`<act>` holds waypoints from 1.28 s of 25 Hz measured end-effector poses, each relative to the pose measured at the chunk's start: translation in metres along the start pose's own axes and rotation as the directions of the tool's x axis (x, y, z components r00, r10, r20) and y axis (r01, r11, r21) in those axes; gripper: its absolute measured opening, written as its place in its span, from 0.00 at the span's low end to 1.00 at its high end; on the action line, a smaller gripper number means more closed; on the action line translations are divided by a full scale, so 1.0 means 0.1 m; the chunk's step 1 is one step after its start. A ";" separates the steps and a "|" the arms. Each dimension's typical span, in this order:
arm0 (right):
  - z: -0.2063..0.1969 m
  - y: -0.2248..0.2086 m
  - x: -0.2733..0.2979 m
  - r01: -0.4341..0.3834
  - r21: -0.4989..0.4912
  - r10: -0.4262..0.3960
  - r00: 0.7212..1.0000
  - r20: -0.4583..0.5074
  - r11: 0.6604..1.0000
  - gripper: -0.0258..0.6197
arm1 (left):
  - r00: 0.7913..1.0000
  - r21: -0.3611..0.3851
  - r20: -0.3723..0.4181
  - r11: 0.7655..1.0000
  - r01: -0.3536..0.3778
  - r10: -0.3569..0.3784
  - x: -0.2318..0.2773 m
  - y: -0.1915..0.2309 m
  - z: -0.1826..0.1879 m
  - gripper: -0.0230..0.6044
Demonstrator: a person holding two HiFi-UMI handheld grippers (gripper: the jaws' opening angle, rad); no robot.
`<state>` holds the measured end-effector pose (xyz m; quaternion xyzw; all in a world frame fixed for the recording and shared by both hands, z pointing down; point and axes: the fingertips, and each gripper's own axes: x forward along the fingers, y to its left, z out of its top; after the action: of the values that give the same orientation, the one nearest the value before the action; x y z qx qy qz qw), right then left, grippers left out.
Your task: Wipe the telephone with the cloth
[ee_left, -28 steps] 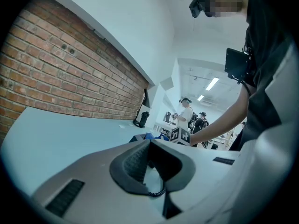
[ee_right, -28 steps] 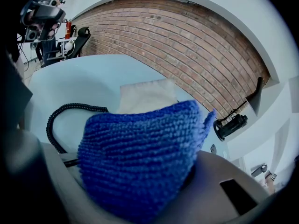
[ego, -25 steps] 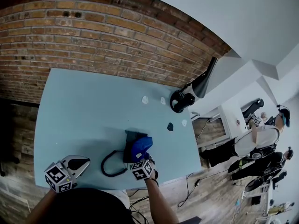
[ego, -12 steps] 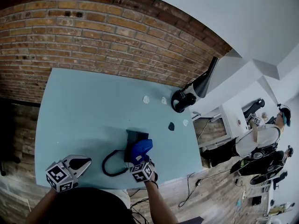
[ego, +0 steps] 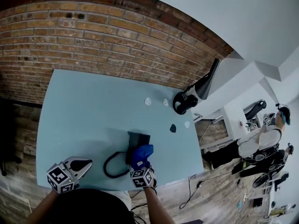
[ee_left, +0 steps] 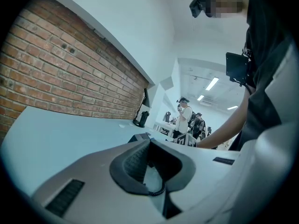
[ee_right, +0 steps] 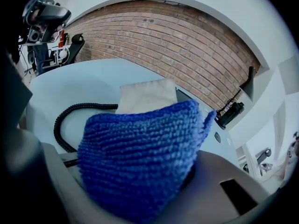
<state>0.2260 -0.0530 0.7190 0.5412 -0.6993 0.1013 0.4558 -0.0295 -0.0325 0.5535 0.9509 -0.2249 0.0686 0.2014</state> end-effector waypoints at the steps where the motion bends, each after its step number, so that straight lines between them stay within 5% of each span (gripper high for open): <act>1: -0.01 0.01 -0.01 0.003 0.014 -0.003 1.000 0.003 1.000 0.13 | 1.000 -0.001 0.000 1.000 -0.001 0.001 0.00 0.00 0.00 0.07; 7: -0.10 0.07 -0.06 0.022 0.072 -0.024 0.999 0.030 0.997 0.13 | 1.000 -0.004 0.004 1.000 -0.004 0.004 0.00 0.00 0.02 0.07; 10: -0.22 0.11 -0.15 -0.008 0.247 -0.008 0.998 0.061 0.969 0.15 | 1.000 -0.004 0.011 1.000 -0.010 0.010 0.00 -0.01 0.06 0.07; 12: -0.24 0.04 -0.28 -0.075 0.516 -0.010 0.987 0.160 0.853 0.17 | 1.000 -0.011 0.014 1.000 -0.018 0.018 -0.02 0.00 0.09 0.07; 15: -0.27 -0.36 -0.48 -0.154 0.811 -0.143 0.949 0.280 0.565 0.18 | 0.999 -0.022 0.019 0.999 -0.027 0.027 -0.09 0.04 0.09 0.07; 16: -0.29 -0.55 -0.52 -0.147 0.843 -0.191 0.941 0.281 0.517 0.18 | 0.999 -0.025 0.017 0.999 -0.028 0.029 -0.11 0.05 0.08 0.07; 17: -0.29 -0.75 -0.56 -0.115 0.848 -0.230 0.936 0.267 0.517 0.18 | 0.999 -0.027 0.014 0.999 -0.028 0.029 -0.11 0.05 0.06 0.07; 18: -0.27 -0.96 -0.59 -0.059 0.827 -0.262 0.934 0.244 0.559 0.18 | 1.000 -0.028 0.009 0.999 -0.026 0.026 -0.11 0.05 0.04 0.07; 21: -0.07 -1.56 -0.68 0.189 0.606 -0.355 0.920 0.166 0.773 0.18 | 1.000 -0.024 -0.004 1.000 -0.015 0.015 -0.07 0.02 0.03 0.07; 24: 0.33 -1.95 -0.72 0.350 0.318 -0.413 0.898 0.154 0.881 0.18 | 1.000 -0.020 0.000 1.000 -0.008 0.008 -0.06 0.03 0.06 0.07; 29: 0.80 -1.90 -0.22 0.283 0.113 -0.298 0.940 0.163 0.953 0.18 | 1.000 -0.034 -0.001 0.999 -0.025 0.025 -0.09 0.07 0.02 0.07; 32: 0.75 -1.42 0.21 0.098 0.016 -0.098 0.995 0.022 0.995 0.18 | 0.999 -0.031 0.007 0.999 -0.038 0.038 -0.10 0.07 0.07 0.07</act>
<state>0.3072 -0.1699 0.6424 0.5794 -0.6763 0.0778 0.4482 -0.0417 -0.0370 0.5469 0.9434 -0.2446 0.0652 0.2141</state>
